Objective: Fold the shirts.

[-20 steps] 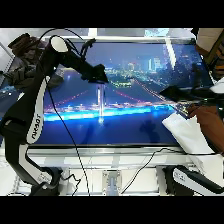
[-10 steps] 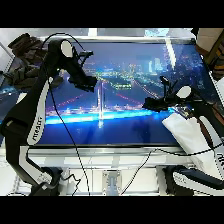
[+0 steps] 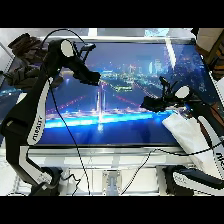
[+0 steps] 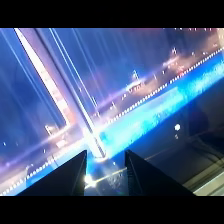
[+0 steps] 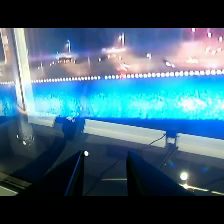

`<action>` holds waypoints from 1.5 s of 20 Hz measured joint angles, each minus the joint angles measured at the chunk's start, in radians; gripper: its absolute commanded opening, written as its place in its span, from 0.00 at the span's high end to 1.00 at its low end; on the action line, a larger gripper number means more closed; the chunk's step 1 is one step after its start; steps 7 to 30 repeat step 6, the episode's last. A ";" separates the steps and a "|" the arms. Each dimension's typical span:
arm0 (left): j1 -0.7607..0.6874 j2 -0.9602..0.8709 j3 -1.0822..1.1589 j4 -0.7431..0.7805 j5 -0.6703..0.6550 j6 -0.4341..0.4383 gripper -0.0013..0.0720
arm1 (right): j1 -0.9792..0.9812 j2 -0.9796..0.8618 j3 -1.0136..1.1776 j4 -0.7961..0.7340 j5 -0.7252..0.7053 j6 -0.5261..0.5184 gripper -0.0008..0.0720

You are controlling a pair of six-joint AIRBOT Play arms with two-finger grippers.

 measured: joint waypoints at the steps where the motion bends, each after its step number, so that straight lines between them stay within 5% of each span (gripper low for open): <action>1: 0.000 0.000 0.000 -0.003 0.008 0.003 0.60 | 0.000 0.000 0.000 0.001 -0.005 0.000 0.57; 30: 0.000 0.000 0.000 -0.007 0.047 0.005 0.60 | 0.000 0.000 0.000 0.005 -0.032 0.002 0.57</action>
